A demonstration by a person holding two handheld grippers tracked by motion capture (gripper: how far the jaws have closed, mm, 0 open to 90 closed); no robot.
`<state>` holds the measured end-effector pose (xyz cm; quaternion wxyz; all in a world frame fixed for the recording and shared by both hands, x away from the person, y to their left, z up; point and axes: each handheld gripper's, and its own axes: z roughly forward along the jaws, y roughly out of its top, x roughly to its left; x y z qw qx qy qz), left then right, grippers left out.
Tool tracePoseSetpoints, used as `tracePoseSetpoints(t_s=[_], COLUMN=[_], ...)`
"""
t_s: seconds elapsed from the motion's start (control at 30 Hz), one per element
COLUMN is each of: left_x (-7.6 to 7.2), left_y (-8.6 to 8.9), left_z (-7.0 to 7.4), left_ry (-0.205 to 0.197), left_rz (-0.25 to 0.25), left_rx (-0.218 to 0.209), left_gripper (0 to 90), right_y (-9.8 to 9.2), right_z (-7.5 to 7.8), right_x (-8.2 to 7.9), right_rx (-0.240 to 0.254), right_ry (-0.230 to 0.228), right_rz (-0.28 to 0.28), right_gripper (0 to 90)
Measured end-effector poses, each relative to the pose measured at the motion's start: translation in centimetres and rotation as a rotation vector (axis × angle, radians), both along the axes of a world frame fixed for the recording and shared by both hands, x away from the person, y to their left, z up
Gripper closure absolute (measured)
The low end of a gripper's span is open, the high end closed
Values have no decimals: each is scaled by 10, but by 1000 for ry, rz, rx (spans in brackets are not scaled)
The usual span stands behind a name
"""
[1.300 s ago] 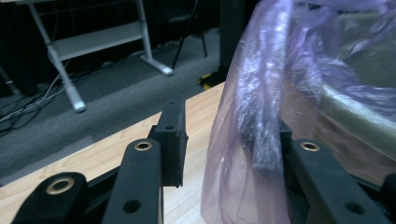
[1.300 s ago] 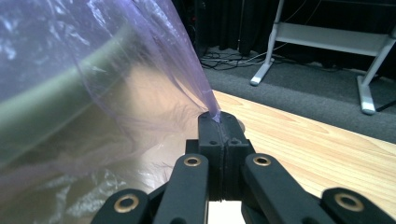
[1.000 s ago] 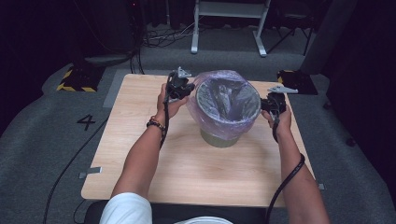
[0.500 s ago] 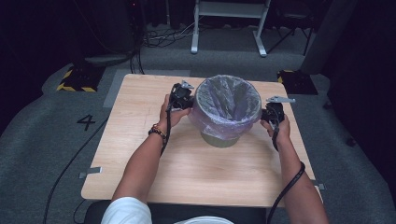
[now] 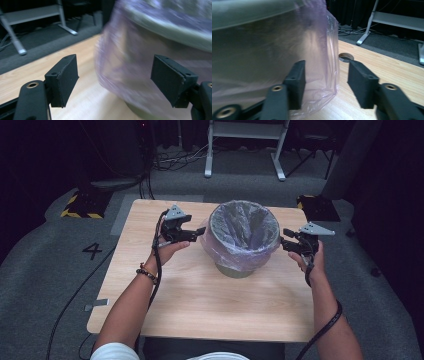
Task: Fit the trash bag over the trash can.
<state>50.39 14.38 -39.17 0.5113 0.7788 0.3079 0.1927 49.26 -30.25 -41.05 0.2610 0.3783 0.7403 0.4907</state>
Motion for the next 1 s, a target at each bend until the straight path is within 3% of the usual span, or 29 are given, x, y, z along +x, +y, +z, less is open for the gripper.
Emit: tracePoseSetpoints(t_s=[0.03,0.07,0.1,0.13,0.23,0.43,0.47,0.6,0.8,0.83,1.0], left_x=[0,-10,-10,-19,-34,-57,-65,-79,-96,-99,-107], left_y=[0,3,3,7,11,18,19,18,14,14,17], left_z=[0,-3,-3,-8,-17,-33,-41,-55,-77,-82,-89], left_ry=[0,0,0,26,39,83,103,108,162,181,201], left_rz=[0,-28,-28,-55,-62,-78,-88,-93,-136,-149,-159], left_rx=[0,48,48,74,144,193,225,275,322,325,312], left_gripper=[215,204,196,191,182,163,161,161,161,161,160], right_y=[0,-1,-2,-3,-5,-5,-4,-1,6,7,11], right_z=[0,2,2,3,4,4,4,2,-4,-5,-11], right_x=[0,-4,-6,-7,-12,-20,-22,-27,-36,-38,-46], right_rx=[0,-16,-26,-36,-34,-43,-45,-73,-101,-107,-132], right_ry=[0,4,3,4,8,10,17,30,53,56,67], right_rz=[0,12,11,10,20,34,44,62,112,118,160], right_gripper=[467,402,367,357,326,284,272,258,228,225,206])
